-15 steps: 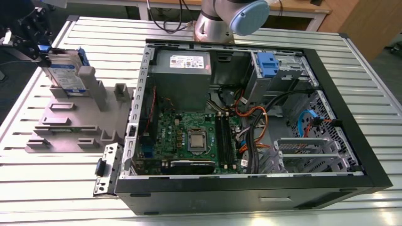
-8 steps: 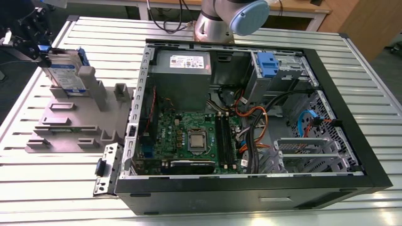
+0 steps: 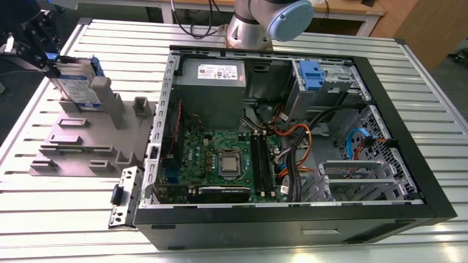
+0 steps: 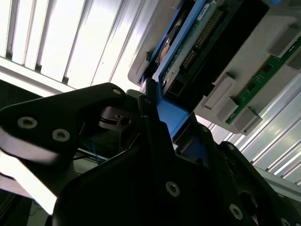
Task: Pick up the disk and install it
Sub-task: 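Pick up the disk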
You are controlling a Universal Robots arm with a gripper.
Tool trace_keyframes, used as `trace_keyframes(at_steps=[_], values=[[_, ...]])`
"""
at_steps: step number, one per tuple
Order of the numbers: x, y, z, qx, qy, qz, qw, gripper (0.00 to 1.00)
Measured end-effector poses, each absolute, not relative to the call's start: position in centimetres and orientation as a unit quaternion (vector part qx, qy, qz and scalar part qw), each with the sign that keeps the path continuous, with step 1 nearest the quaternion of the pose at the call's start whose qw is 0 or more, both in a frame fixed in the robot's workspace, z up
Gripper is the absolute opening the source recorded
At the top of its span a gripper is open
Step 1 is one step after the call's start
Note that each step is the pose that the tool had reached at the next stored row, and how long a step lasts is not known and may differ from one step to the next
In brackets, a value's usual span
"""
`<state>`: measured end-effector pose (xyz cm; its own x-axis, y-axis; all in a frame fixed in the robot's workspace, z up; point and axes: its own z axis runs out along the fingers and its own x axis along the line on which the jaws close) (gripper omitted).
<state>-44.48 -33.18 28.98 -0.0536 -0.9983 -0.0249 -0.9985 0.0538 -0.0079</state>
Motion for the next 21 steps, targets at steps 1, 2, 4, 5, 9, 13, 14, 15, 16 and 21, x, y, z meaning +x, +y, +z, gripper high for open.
trace_keyframes(at_steps=[1, 2, 4, 5, 9, 13, 14, 15, 16, 21], values=[[-44.48, -33.17, 28.98, -0.688, 0.726, 0.006, 0.012, 0.37], [-44.48, -33.18, 28.98, -0.688, 0.726, 0.006, 0.012, 0.37], [-44.48, -33.18, 28.98, -0.688, 0.726, 0.006, 0.012, 0.37], [-44.48, -33.18, 28.98, -0.688, 0.726, 0.006, 0.012, 0.37], [-44.49, -33.17, 28.97, -0.697, 0.717, 0.006, 0.012, 0.37], [-44.49, -33.17, 28.98, -0.698, 0.716, 0.006, 0.012, 0.37], [-44.49, -33.17, 28.97, -0.699, 0.715, 0.006, 0.012, 0.37], [-44.48, -33.18, 28.98, -0.701, 0.713, 0.006, 0.012, 0.37], [-44.48, -33.18, 28.98, -0.702, 0.712, 0.006, 0.012, 0.37], [-44.48, -33.18, 28.98, -0.702, 0.712, 0.006, 0.012, 0.37]])
